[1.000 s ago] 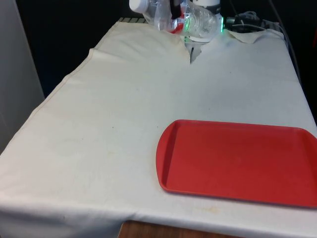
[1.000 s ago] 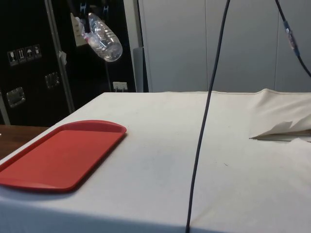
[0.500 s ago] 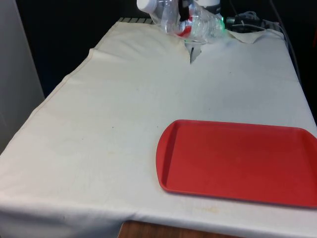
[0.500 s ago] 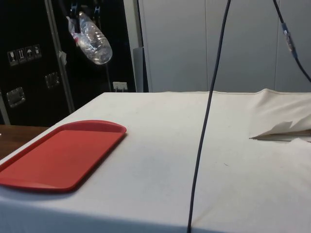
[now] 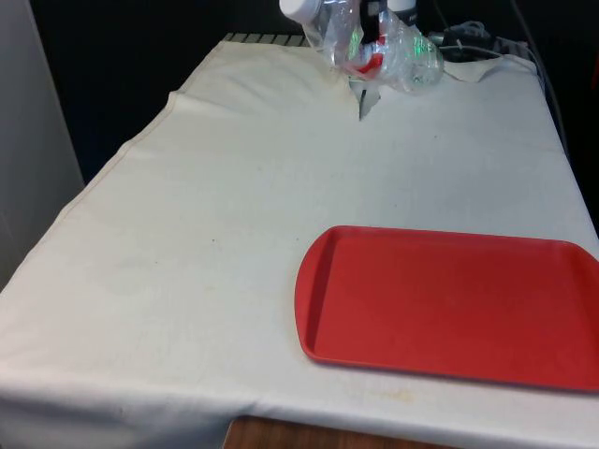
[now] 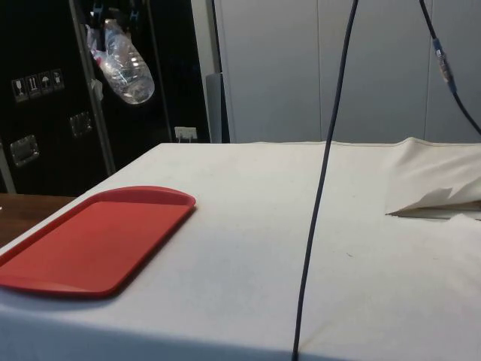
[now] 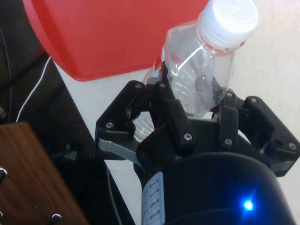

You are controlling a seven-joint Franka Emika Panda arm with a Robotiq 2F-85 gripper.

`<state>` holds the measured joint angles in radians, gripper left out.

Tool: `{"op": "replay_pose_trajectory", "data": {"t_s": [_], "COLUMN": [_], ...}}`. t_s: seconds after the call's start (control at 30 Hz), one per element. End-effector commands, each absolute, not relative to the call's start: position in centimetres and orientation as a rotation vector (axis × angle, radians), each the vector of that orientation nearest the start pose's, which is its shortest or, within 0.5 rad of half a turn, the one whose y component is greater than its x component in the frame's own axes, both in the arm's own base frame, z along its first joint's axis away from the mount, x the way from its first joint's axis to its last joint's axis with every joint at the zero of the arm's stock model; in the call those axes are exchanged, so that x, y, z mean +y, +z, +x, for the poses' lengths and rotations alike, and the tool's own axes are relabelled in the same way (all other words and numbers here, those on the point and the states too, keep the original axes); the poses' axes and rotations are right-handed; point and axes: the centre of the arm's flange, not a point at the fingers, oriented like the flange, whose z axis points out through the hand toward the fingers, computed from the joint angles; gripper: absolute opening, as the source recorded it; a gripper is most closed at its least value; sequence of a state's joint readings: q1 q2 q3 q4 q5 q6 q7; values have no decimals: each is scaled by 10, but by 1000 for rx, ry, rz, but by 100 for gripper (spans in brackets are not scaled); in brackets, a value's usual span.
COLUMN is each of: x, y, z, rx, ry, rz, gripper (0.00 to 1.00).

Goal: Place the bottle upright on the tray.

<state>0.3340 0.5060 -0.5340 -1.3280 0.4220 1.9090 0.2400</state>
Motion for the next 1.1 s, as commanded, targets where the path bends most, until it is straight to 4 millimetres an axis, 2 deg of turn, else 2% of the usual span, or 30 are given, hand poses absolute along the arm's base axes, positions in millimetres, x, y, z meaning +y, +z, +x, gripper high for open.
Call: {"op": "replay_pose_trajectory", "data": {"t_s": [0.0, 0.07, 0.33, 0.57, 0.9, 0.93, 1.07], "x": [-29, -29, -14, -2, 10, 10, 18], "y": [490, 486, 491, 487, 463, 461, 457], "z": [708, 710, 714, 716, 717, 722, 718], "rx": [707, 697, 679, 656, 612, 614, 595], "ry": [-246, -220, -310, -363, -396, -372, -416], "rz": [-2881, -2883, -2871, -2863, -2860, -2865, -2865], "gripper": [35, 35, 35, 35, 35, 35, 35]}}
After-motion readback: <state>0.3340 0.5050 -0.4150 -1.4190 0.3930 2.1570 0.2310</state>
